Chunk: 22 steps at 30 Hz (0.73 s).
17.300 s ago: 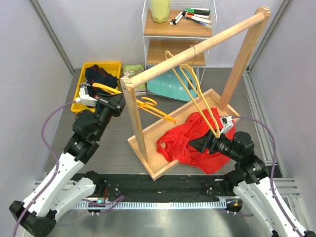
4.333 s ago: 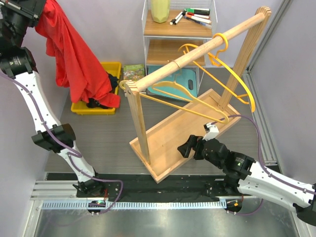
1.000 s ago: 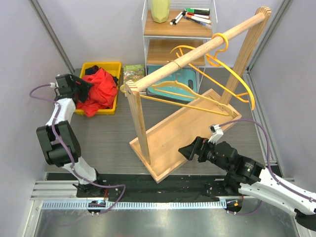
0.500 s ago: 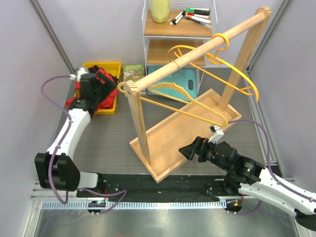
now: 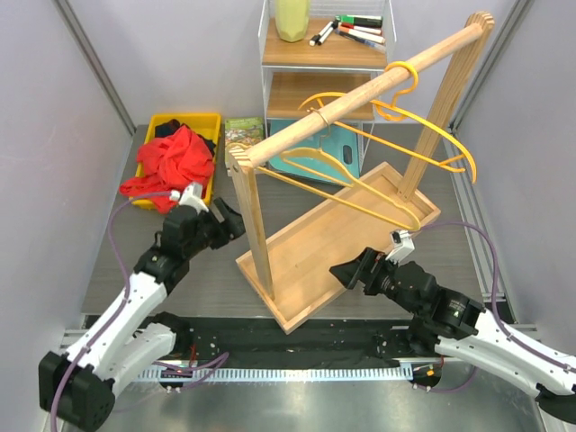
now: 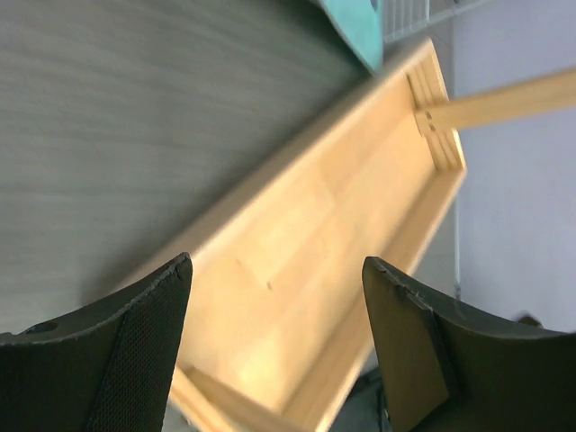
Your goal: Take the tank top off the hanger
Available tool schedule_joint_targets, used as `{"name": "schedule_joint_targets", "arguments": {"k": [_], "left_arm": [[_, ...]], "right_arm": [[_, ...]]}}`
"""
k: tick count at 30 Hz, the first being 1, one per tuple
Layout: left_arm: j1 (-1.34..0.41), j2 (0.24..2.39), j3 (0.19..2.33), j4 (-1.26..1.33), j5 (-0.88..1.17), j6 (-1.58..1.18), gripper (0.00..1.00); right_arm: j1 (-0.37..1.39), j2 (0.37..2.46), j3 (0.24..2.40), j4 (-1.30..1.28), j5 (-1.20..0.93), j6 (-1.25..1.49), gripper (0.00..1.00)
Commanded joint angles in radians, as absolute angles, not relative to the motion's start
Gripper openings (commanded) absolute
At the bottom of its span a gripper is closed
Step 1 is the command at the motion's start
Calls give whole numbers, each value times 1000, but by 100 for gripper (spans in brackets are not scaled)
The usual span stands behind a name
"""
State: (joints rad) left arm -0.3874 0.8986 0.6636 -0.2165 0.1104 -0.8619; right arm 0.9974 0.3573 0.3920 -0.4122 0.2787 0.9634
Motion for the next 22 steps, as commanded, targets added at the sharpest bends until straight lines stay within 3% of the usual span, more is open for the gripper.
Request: {"name": "schedule_joint_targets", "arguments": {"k": [1, 10, 22], "left_arm": [[-408, 729, 499, -88, 273, -956, 76], [-411, 306, 255, -72, 362, -1041, 82], [-411, 127, 88, -26, 419, -1132, 83]], "right_arm": [[997, 328, 353, -344, 342, 1017, 100], [997, 192, 226, -272, 402, 1074, 100], [997, 3, 40, -215, 388, 1077, 100]]}}
